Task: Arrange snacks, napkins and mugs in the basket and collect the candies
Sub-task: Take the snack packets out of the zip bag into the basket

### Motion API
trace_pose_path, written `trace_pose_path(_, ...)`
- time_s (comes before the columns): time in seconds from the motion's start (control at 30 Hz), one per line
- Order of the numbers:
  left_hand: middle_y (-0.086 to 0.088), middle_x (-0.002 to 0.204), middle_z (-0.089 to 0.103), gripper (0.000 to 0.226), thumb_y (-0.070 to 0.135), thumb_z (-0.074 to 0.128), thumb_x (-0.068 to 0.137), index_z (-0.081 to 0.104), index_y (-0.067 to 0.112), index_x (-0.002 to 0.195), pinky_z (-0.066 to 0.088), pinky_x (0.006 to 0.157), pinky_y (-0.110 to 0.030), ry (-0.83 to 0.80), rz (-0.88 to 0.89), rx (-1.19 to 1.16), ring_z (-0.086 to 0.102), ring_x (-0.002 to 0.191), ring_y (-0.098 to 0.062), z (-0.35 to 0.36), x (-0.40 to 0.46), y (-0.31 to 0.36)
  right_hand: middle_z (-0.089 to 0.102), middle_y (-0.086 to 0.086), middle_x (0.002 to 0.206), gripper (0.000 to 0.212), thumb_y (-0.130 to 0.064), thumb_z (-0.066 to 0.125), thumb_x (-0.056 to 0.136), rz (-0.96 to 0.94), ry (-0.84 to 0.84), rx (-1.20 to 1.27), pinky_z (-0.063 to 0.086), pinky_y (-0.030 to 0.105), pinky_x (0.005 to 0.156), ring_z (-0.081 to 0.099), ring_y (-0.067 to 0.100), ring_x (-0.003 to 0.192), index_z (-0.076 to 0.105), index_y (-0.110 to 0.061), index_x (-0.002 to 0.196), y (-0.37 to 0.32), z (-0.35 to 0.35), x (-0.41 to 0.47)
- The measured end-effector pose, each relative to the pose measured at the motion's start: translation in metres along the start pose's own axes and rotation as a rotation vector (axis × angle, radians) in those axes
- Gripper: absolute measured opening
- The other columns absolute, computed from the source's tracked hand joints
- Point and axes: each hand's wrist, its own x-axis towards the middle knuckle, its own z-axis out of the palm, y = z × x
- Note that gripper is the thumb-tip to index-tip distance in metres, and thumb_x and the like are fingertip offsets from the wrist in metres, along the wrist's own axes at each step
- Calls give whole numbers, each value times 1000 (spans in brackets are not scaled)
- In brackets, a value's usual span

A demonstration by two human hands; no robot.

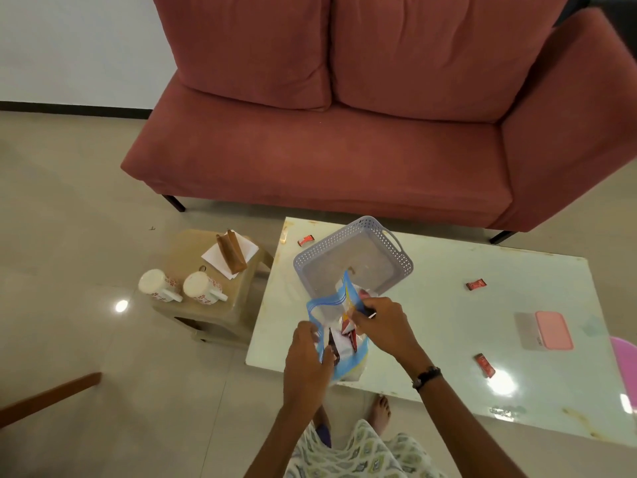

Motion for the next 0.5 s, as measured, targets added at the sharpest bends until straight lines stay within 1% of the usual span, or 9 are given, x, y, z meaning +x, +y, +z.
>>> trace_pose_path(0.07,-6,113,54,36,21,62,83,48,11,115,40,79,-21,118,93,106,54,101,-22,4,13,6,65,1,62,24,-24,65,84,-27,-13,25,42,22,58,58,14,59,64,-6,69,-4,-4,-4)
trace_pose_path(0.1,-8,118,53,43,26,63,84,47,9,120,39,83,-22,181,131,130,53,105,-23,4,21,11,64,0,61,24,-25,65,84,-49,-13,32,42,22,58,56,13,56,65,-6,70,-6,-8,-6)
trace_pose_path(0.17,-9,126,53,52,37,61,84,45,9,126,38,86,-23,250,193,124,52,110,-22,1,36,24,67,3,66,21,-26,66,84,-82,-28,38,48,29,63,61,19,62,68,-7,75,-9,-17,-6)
trace_pose_path(0.2,-7,126,54,53,39,60,85,45,11,127,38,86,-22,238,215,124,53,110,-20,-2,43,29,69,4,70,19,-26,66,84,-95,-35,35,50,33,66,64,22,66,69,-8,78,-10,-22,-4)
trace_pose_path(0.23,-4,123,57,49,40,61,86,46,14,125,40,83,-20,207,231,122,55,107,-18,-4,50,32,70,5,72,18,-26,66,84,-108,-38,31,51,35,67,65,23,69,70,-9,79,-11,-26,-3)
trace_pose_path(0.3,-2,105,63,31,37,57,89,53,15,110,44,70,-18,122,299,142,60,89,-16,-6,60,35,70,8,73,20,-26,65,85,-129,-25,14,52,36,68,66,26,70,69,-8,78,-14,-34,-1)
trace_pose_path(0.37,-4,87,63,25,37,51,93,55,12,95,44,59,-22,59,403,172,54,69,-14,-4,64,38,69,12,74,25,-30,65,85,-147,8,-33,51,37,66,65,28,69,67,-6,78,-17,-38,1)
trace_pose_path(0.43,-6,82,65,27,35,46,95,56,11,90,43,59,-23,17,419,126,51,66,-12,-1,63,41,69,10,76,26,-35,62,87,-143,28,-67,52,37,65,65,26,68,67,-9,82,-21,-39,2)
trace_pose_path(0.5,-8,79,66,25,32,46,95,57,11,87,51,62,-28,15,376,8,57,66,-15,3,61,41,68,6,75,25,-38,58,89,-151,52,-104,53,34,62,65,23,66,64,-13,83,-26,-37,3)
